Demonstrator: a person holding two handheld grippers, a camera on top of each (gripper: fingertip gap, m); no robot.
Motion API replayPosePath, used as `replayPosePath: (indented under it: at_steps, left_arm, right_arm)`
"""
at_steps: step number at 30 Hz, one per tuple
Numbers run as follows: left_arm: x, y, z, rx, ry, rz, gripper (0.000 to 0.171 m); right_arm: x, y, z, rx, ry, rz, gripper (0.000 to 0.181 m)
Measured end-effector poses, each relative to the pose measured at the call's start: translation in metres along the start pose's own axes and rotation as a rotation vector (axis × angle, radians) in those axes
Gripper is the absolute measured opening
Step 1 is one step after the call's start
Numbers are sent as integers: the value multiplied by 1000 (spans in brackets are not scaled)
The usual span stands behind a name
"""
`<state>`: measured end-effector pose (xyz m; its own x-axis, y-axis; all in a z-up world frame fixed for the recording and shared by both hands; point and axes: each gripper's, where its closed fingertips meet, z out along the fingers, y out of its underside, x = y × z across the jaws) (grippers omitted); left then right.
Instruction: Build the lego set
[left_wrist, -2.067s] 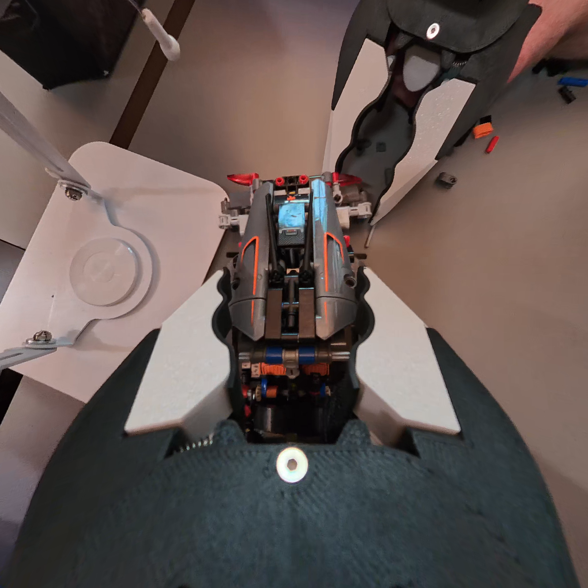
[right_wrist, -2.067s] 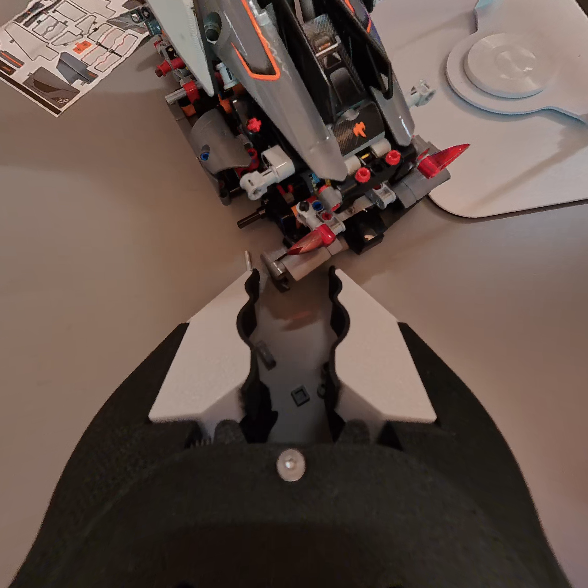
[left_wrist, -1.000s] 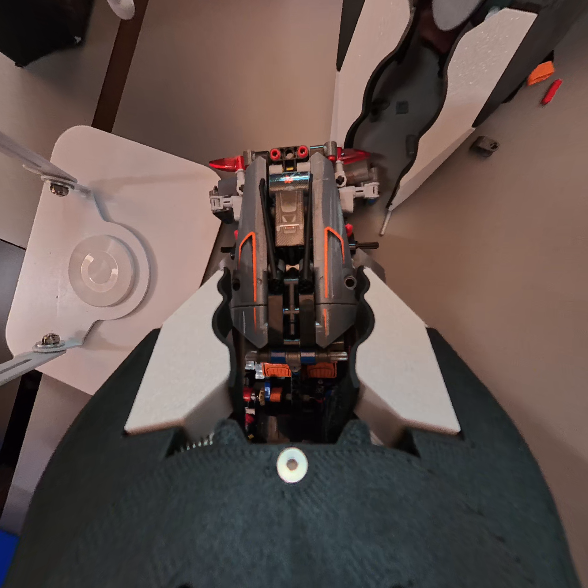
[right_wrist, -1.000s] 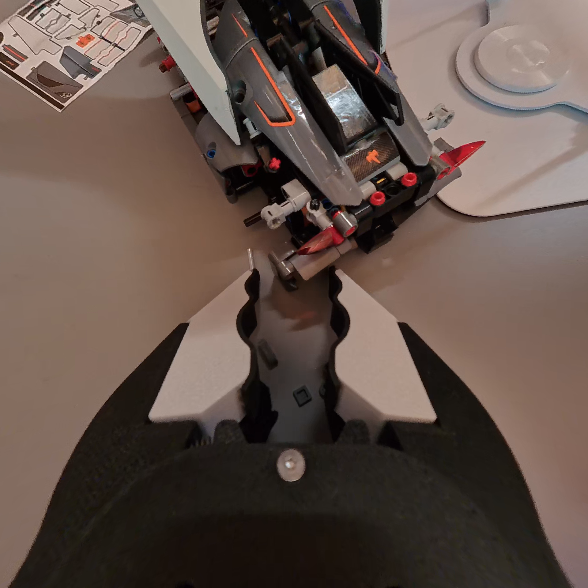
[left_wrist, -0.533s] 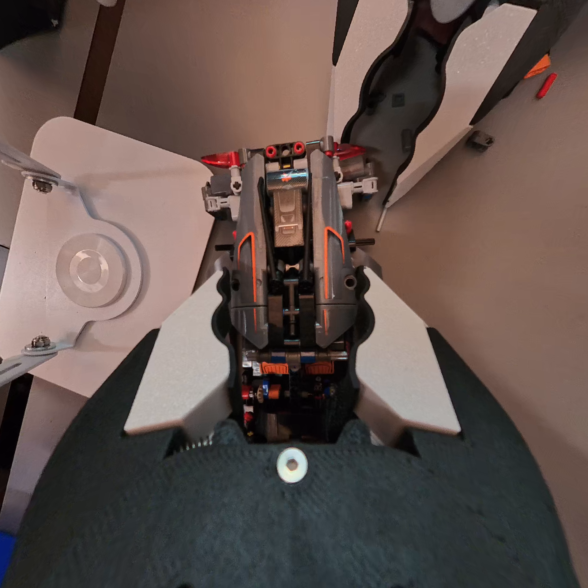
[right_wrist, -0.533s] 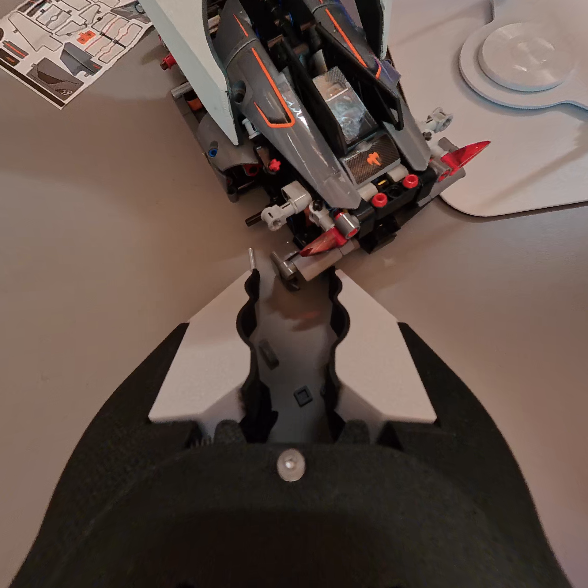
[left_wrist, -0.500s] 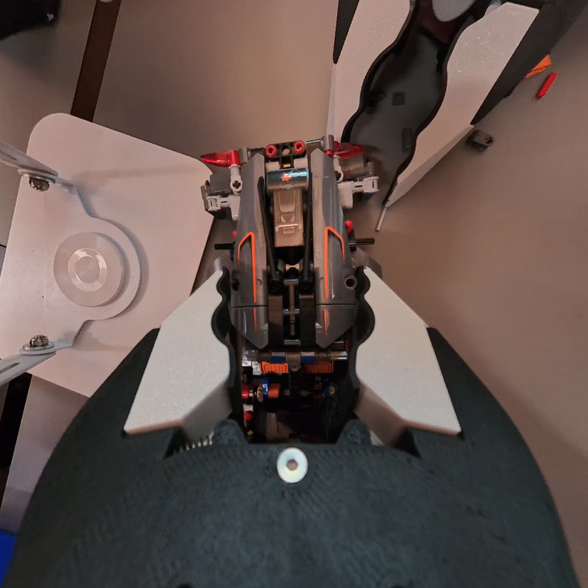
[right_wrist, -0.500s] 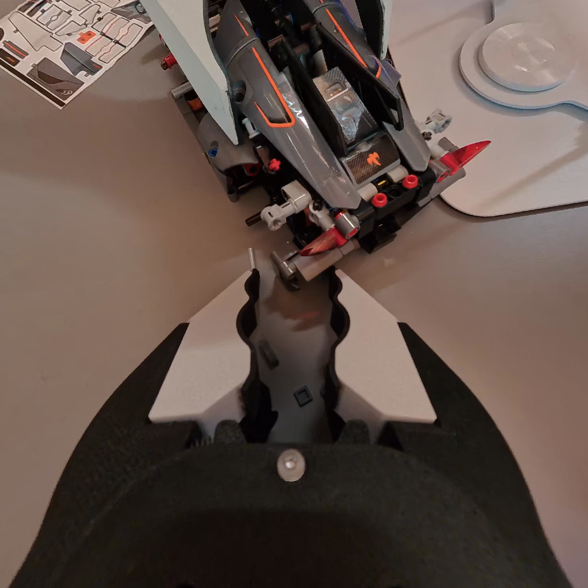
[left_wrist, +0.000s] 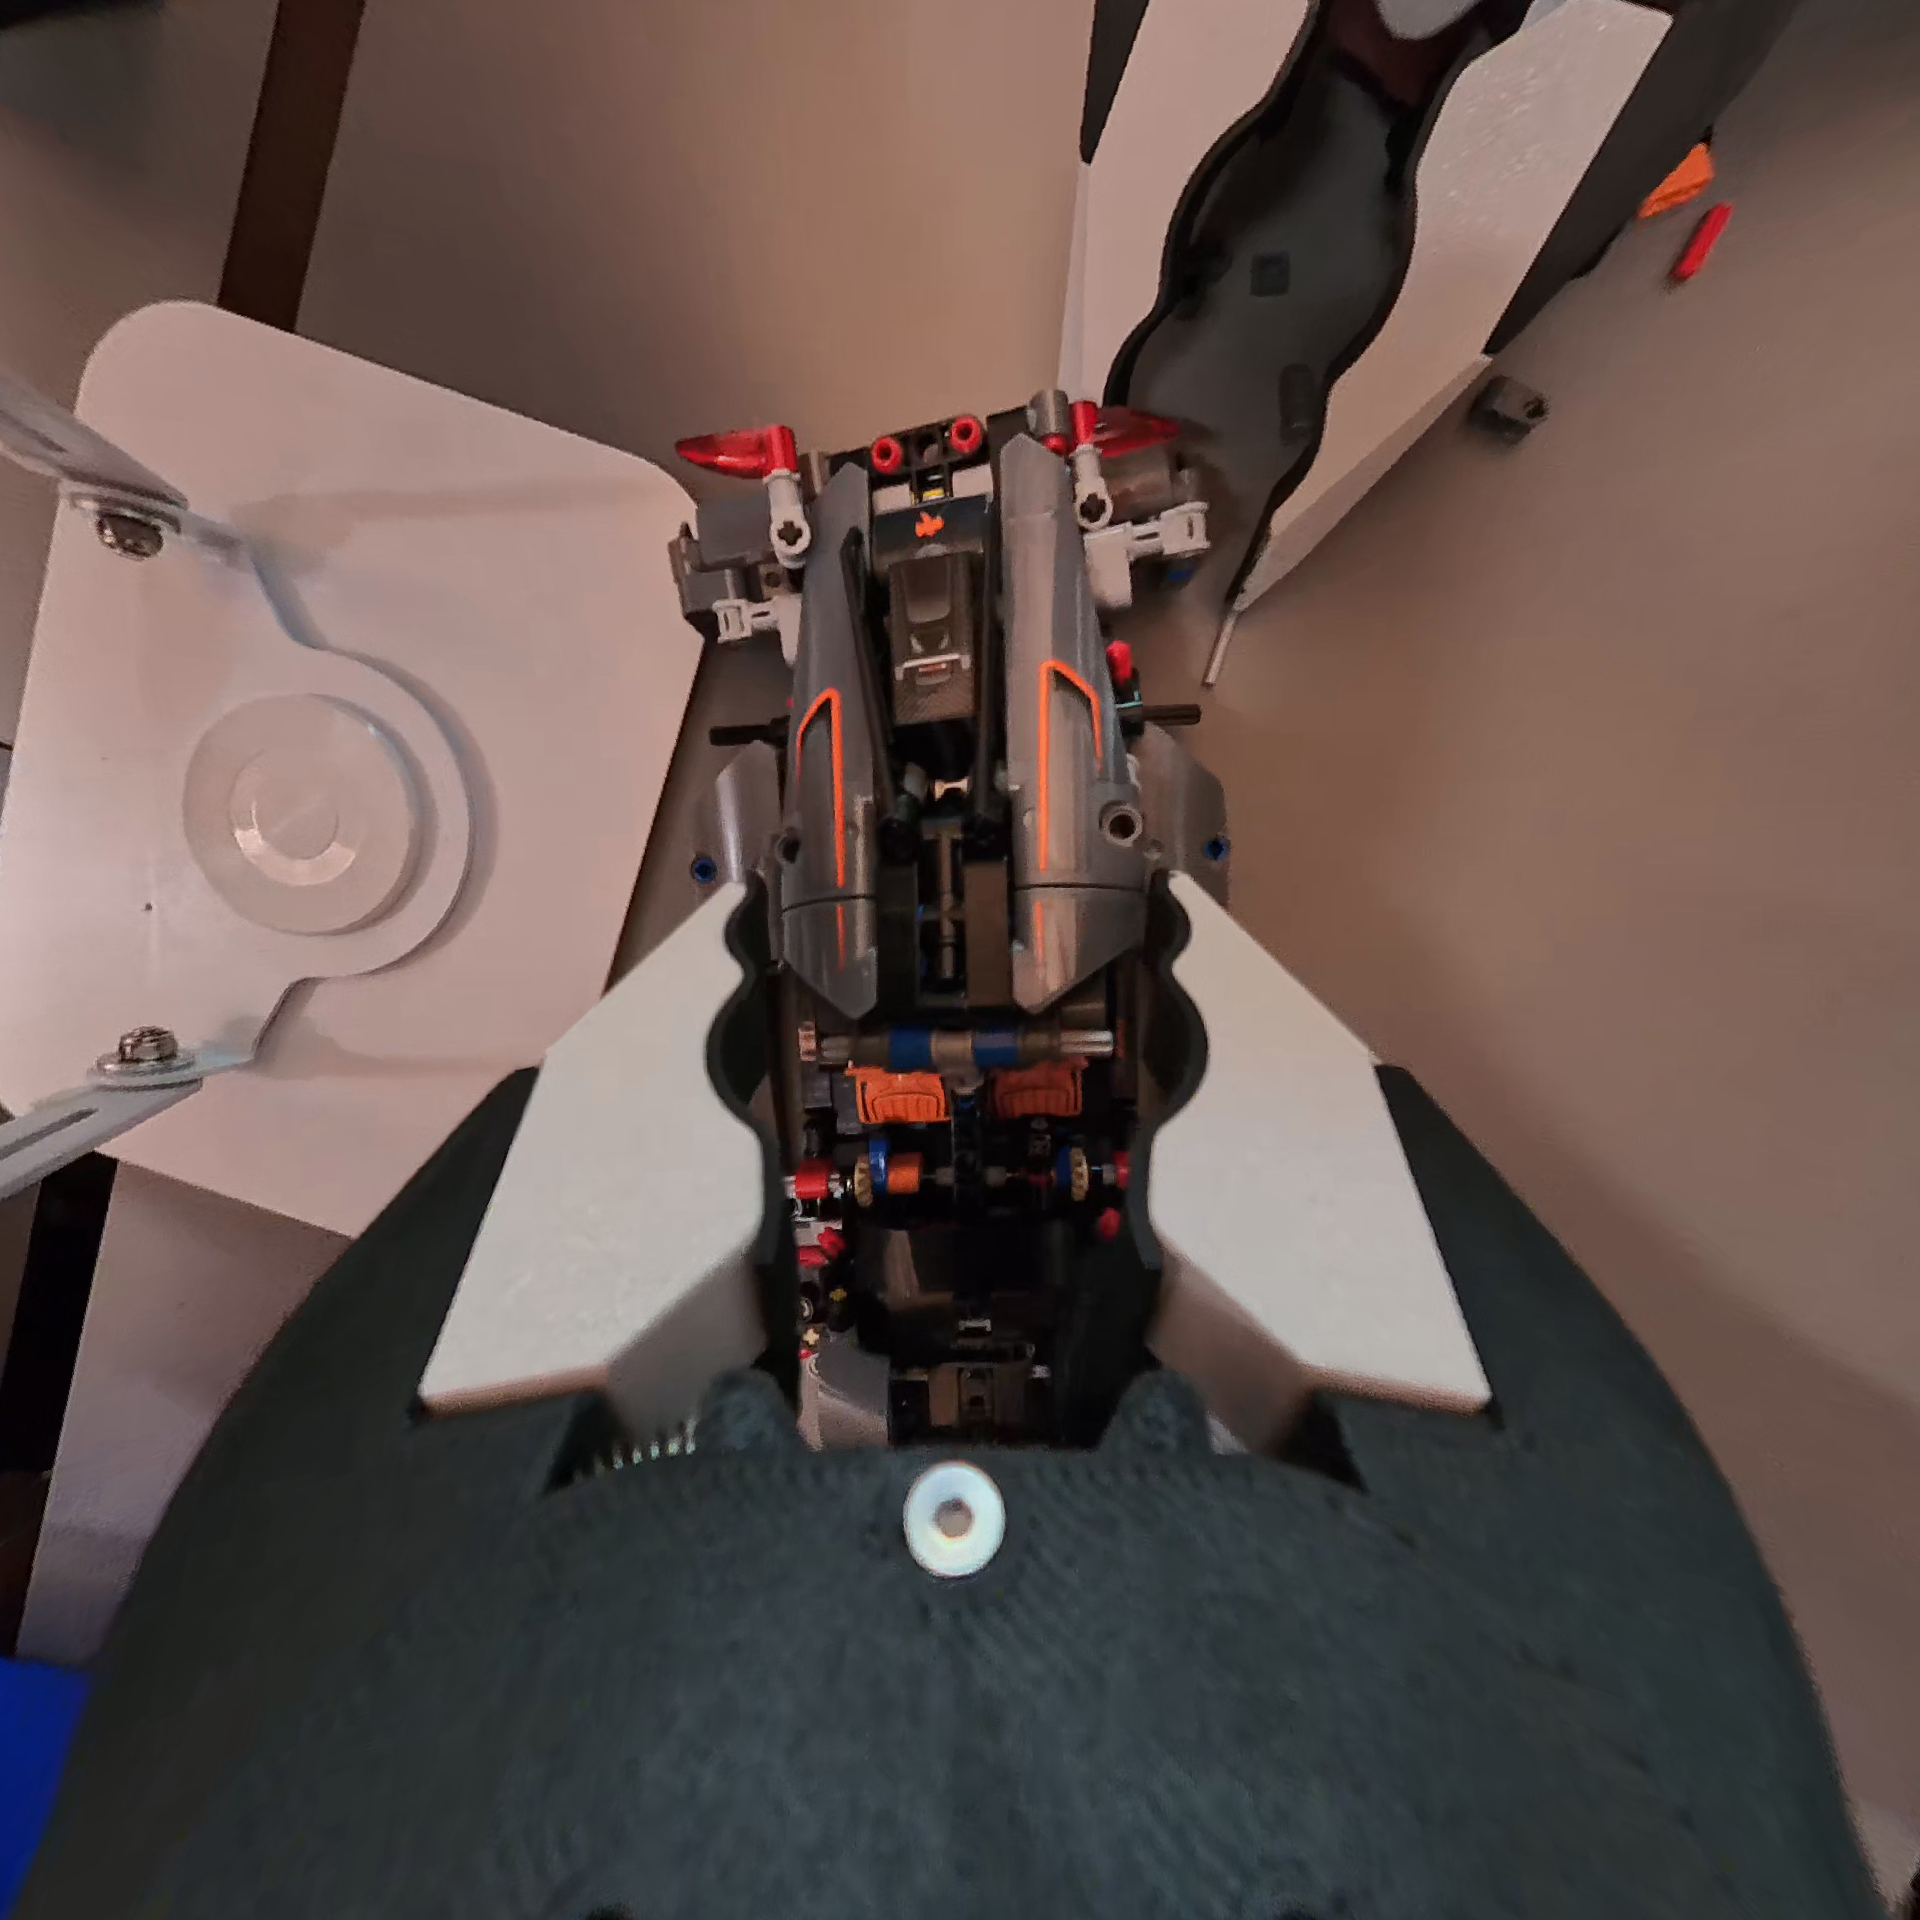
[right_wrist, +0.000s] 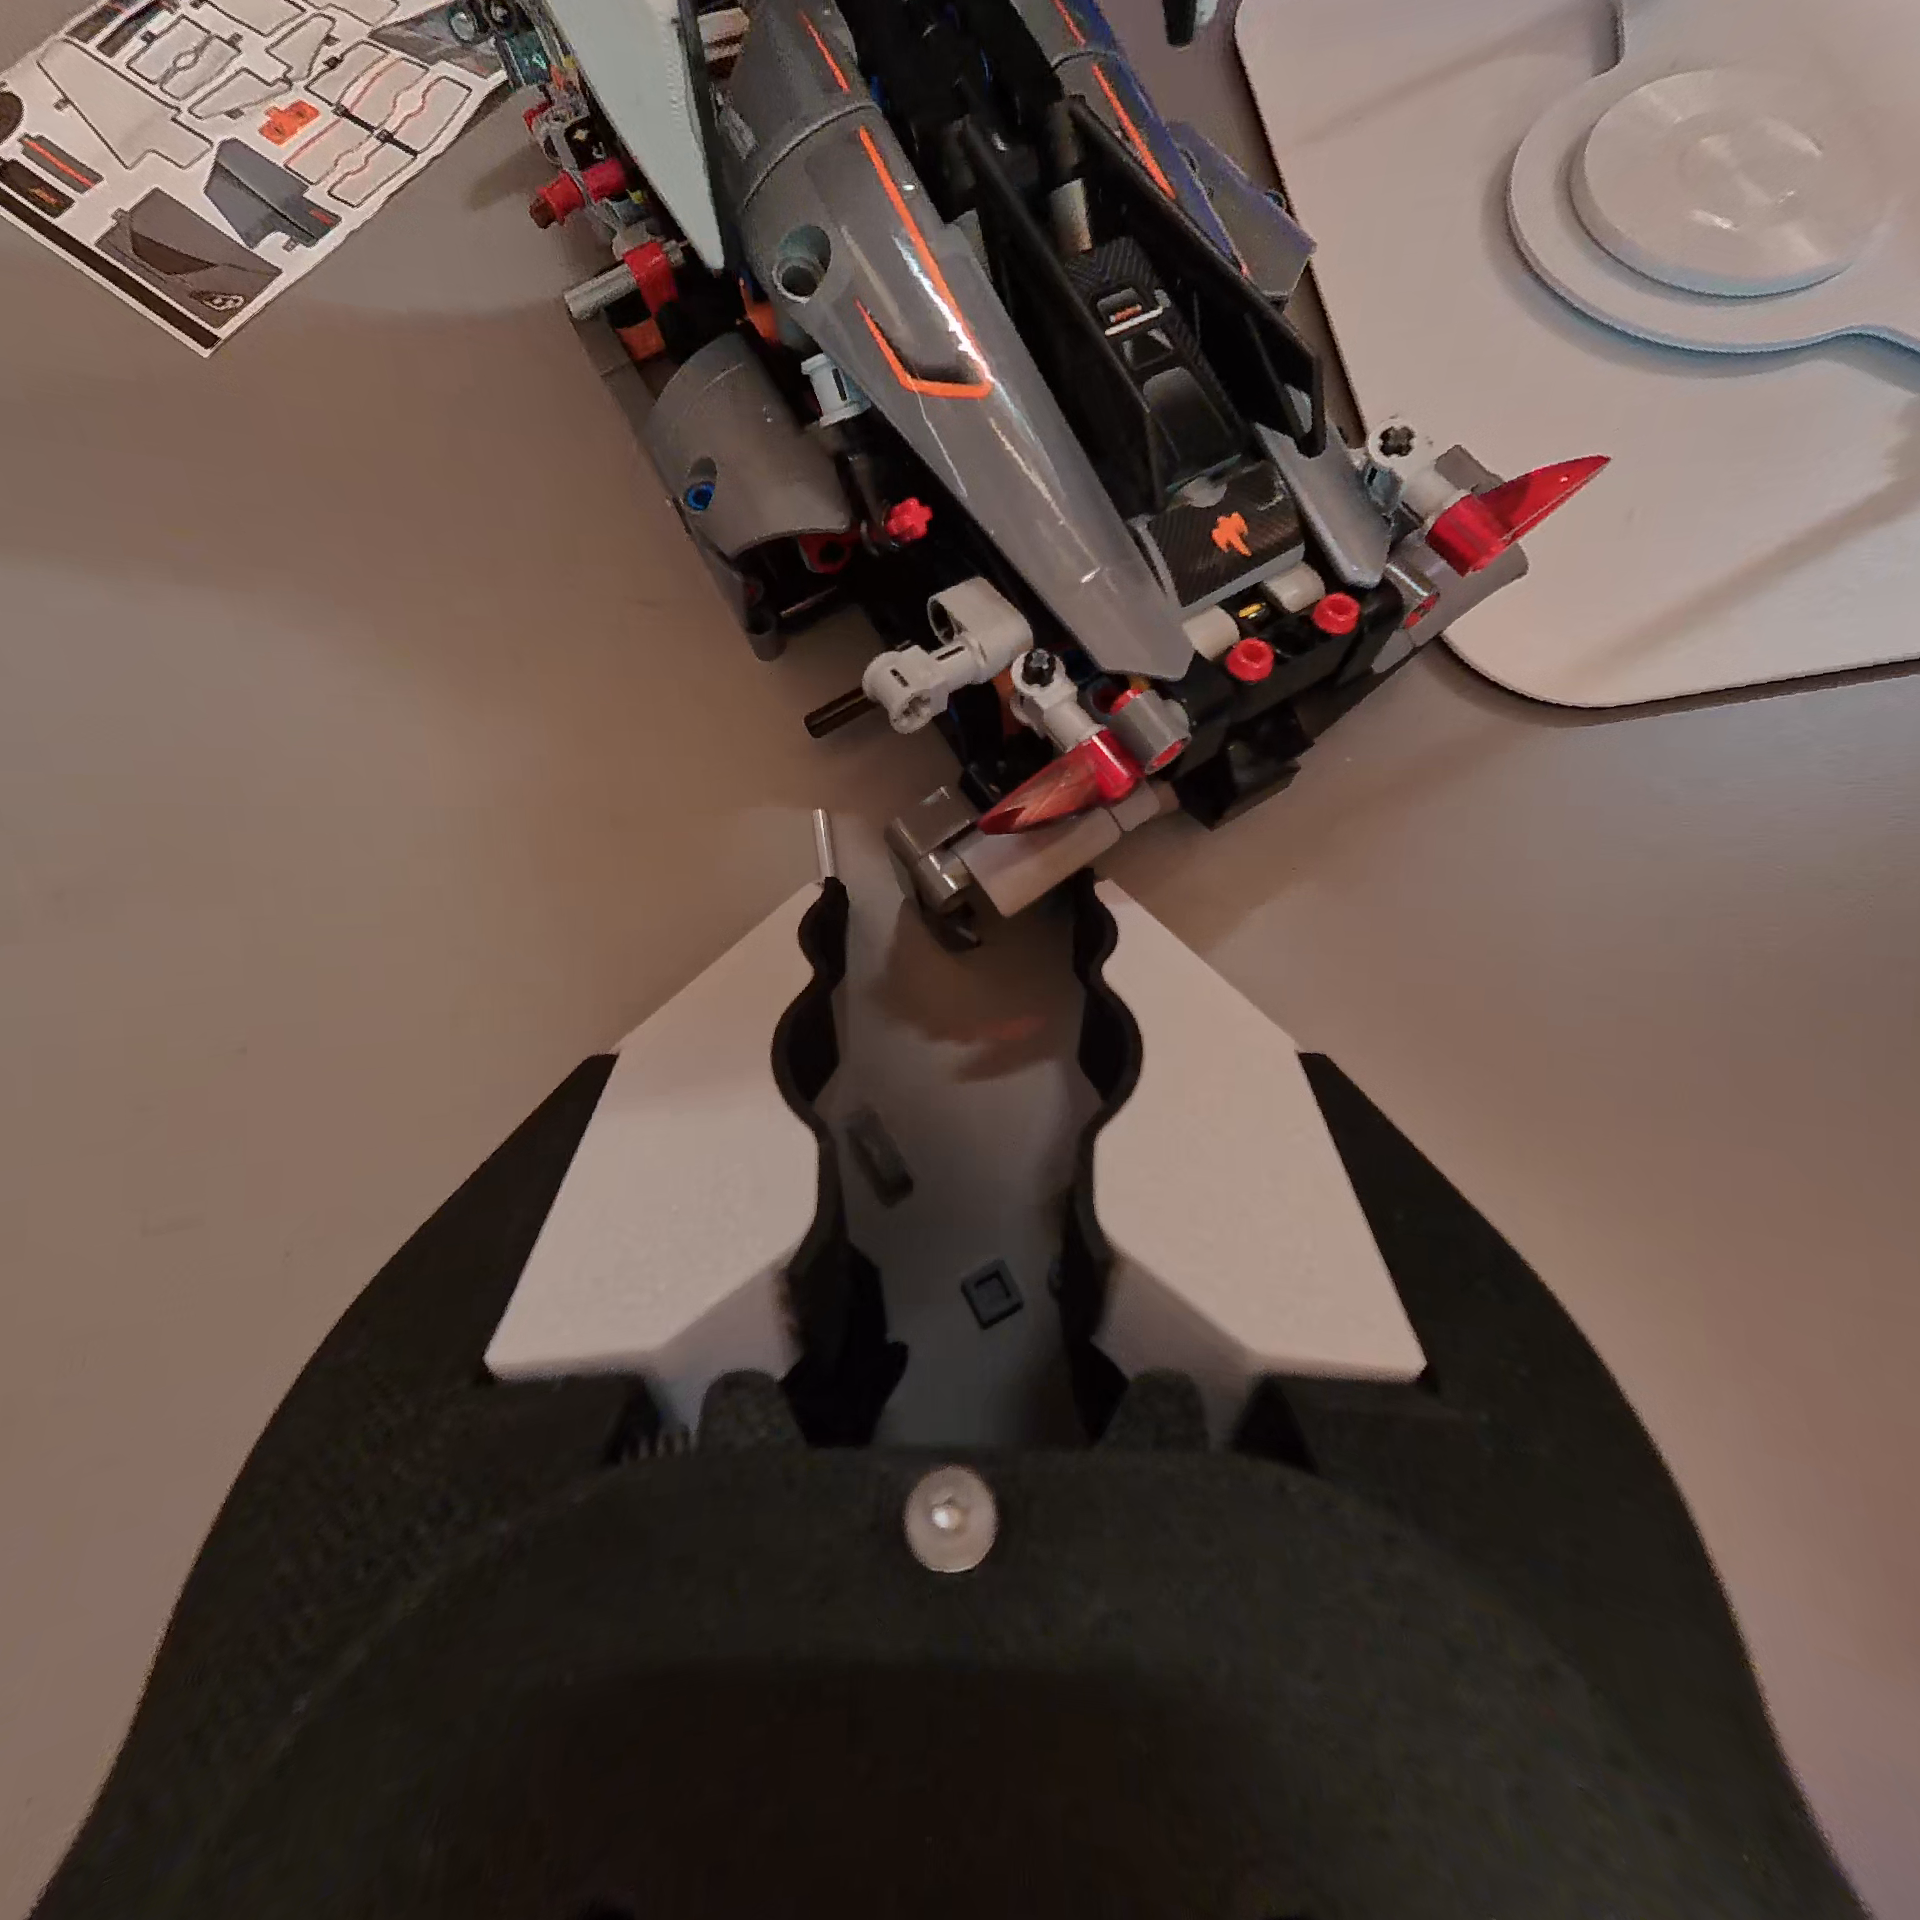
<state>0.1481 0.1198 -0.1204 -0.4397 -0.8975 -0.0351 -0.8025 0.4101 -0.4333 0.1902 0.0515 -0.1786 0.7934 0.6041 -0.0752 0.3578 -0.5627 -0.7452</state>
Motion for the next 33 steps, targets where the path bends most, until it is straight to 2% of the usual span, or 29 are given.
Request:
replayPosePath:
  at_steps: [10, 17, 21, 28, 33]
  left_arm:
    - [2, 0, 4, -29, 1, 29, 64]
    - [3, -3, 3, -38, 90, -55, 63]
    - [7, -12, -4, -1, 163, -102, 47]
    - [8, -6, -1, -52, 101, -50, 48]
    - [6, -11, -17, 31, 72, -54, 59]
  right_arm:
    - [0, 0, 0, -1, -3, 1, 42]
    - [0, 0, 0, -1, -5, 5, 43]
    - [0, 0, 0, -1, -6, 6, 44]
    - [-1, 0, 0, -1, -9, 5, 44]
    - [-1, 0, 0, -1, -13, 6, 44]
